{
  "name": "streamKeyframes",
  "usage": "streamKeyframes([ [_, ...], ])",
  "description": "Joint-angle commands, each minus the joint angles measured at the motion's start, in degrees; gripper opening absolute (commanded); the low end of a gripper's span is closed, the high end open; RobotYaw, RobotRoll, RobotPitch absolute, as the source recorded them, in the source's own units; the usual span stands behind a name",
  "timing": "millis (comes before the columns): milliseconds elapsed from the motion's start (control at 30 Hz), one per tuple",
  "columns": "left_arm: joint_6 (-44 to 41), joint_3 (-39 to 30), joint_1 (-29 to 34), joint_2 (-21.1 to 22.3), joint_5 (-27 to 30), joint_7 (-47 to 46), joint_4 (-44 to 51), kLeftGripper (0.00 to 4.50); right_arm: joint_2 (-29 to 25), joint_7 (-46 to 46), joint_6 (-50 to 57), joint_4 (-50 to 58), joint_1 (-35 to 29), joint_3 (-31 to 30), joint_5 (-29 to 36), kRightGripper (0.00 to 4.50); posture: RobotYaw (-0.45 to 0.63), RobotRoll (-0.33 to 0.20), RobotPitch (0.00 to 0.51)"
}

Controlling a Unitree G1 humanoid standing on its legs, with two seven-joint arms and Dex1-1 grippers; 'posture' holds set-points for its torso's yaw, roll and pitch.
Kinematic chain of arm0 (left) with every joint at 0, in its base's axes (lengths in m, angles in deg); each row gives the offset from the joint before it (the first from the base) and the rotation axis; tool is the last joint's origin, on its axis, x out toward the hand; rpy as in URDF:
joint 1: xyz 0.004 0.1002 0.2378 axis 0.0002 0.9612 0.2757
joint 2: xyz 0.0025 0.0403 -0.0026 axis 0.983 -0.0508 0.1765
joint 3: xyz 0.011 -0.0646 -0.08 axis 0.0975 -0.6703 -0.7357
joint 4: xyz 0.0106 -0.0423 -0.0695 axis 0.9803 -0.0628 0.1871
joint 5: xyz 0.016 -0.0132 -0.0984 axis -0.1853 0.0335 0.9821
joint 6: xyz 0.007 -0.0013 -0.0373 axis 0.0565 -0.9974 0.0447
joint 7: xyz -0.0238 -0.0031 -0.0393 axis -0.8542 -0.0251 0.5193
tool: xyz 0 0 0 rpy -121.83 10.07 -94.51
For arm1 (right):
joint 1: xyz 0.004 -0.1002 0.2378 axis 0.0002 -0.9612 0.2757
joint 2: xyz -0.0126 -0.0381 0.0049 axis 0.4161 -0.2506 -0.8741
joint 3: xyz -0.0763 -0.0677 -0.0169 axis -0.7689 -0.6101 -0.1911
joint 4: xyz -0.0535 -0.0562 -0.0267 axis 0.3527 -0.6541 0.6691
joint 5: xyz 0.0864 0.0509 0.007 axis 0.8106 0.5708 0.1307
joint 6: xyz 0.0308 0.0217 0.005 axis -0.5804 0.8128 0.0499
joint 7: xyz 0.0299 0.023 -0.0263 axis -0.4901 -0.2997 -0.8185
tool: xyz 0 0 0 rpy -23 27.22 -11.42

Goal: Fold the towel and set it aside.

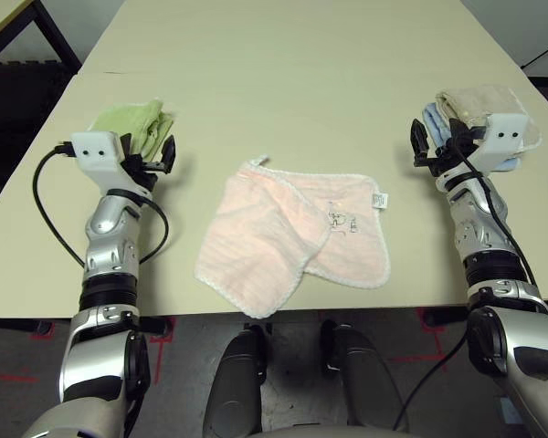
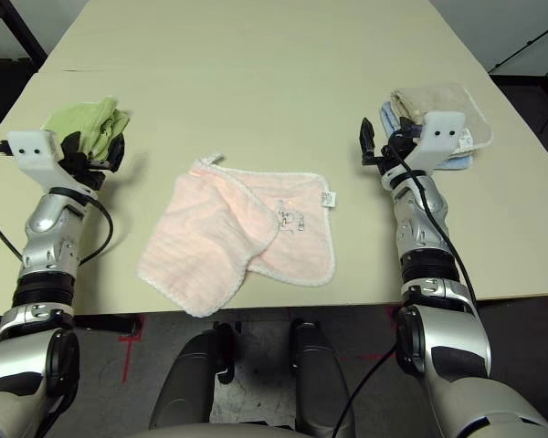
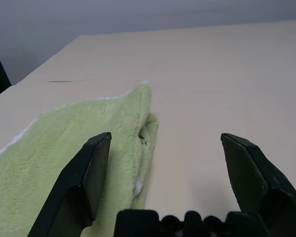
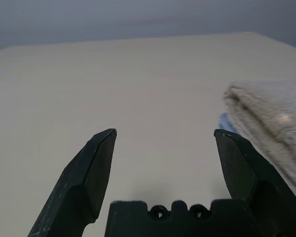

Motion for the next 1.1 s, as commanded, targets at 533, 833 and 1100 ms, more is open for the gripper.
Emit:
streamKeyframes([
  [533,-11.85,7.75,-1.90,10.71,6.40,35.24,7.63,4.50,-10.08,-21.82,9.93,-8.08,5.58,-2.12,1.73,4.42,-0.06,0.000,0.236],
  [833,-10.03,9.61,2.07,13.04,5.74,44.95,8.11,4.50,-14.55,-30.61,35.70,1.04,10.04,-9.37,0.73,4.42,-0.07,0.000,0.233],
  [1100,-8.99,8.84,4.52,14.21,5.92,46.40,10.04,4.50,-17.94,-29.17,73.92,19.84,13.09,-13.50,4.50,4.42,-0.06,0.000,0.236],
])
